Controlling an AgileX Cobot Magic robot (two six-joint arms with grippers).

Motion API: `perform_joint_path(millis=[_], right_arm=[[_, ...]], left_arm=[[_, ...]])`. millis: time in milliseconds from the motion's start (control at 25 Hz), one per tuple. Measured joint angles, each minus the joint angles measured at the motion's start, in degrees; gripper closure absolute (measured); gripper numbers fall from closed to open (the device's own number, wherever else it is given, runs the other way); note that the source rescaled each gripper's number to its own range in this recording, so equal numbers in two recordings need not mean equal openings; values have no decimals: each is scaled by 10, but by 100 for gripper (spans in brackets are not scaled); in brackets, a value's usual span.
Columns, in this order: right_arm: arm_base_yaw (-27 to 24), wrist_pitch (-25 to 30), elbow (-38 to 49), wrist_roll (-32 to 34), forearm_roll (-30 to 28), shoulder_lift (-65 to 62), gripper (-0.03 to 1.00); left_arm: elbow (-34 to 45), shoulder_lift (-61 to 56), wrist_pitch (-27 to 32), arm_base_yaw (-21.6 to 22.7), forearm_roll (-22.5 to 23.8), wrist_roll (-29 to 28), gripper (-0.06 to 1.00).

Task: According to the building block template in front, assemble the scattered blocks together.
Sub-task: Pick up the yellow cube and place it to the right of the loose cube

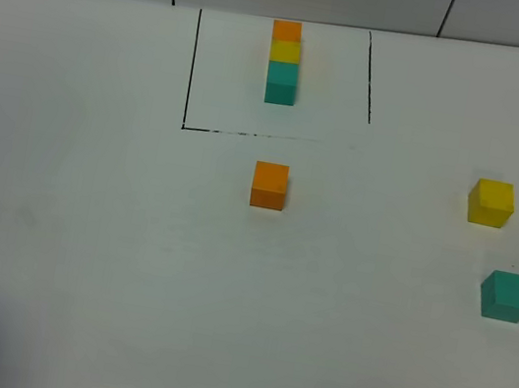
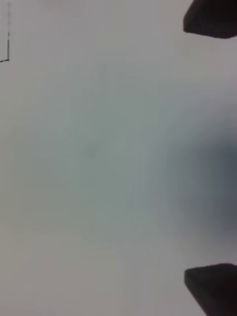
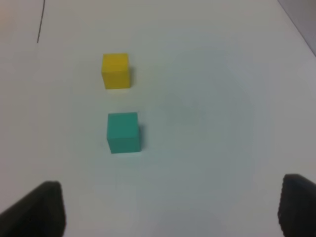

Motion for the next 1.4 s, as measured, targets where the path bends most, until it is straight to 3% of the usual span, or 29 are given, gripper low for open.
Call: perform_joint_path(millis=[360,680,960,1400], right_arm=[[0,0,0,0,0,0,22],[0,0,0,0,0,0,22],[0,0,0,0,0,0,22],[0,0,0,0,0,0,22]], left_arm=[[95,-135,10,0,-42,30,5],[99,-234,7,0,-59,62,9],[99,-239,7,0,-61,67,13],[99,-239,7,0,-61,67,39]])
